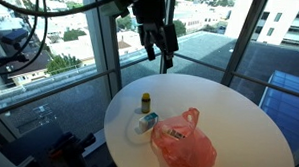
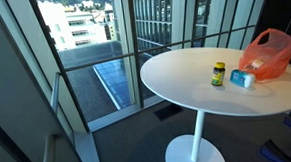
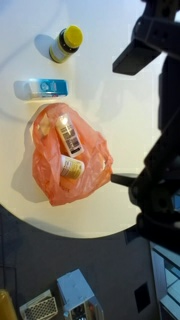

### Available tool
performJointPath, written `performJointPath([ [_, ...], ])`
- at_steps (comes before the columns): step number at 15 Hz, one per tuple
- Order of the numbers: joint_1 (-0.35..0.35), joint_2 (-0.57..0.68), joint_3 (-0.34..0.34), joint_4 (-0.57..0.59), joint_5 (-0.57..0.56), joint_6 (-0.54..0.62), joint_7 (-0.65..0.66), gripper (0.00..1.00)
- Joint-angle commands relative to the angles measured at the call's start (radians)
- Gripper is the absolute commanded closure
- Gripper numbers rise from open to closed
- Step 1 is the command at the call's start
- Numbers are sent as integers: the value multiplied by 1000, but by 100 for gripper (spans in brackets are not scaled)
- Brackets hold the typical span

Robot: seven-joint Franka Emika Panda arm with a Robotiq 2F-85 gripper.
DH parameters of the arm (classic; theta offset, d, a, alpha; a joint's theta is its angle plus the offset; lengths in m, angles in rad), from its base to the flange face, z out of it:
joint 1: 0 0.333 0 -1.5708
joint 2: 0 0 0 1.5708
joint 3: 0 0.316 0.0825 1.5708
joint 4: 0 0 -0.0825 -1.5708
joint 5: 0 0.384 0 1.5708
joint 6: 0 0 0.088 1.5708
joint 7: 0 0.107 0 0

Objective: Pick up the white medicine bottle from the orange plastic bag and put it on the table, move the orange plastic bag a little to the right and place the white medicine bottle next to the mentos container

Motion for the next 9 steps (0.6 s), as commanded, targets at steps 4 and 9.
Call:
performJointPath([
  [4, 1, 210, -69, 75, 109, 87, -83, 0],
  [9, -3, 321, -88, 98, 202, 82, -174, 0],
])
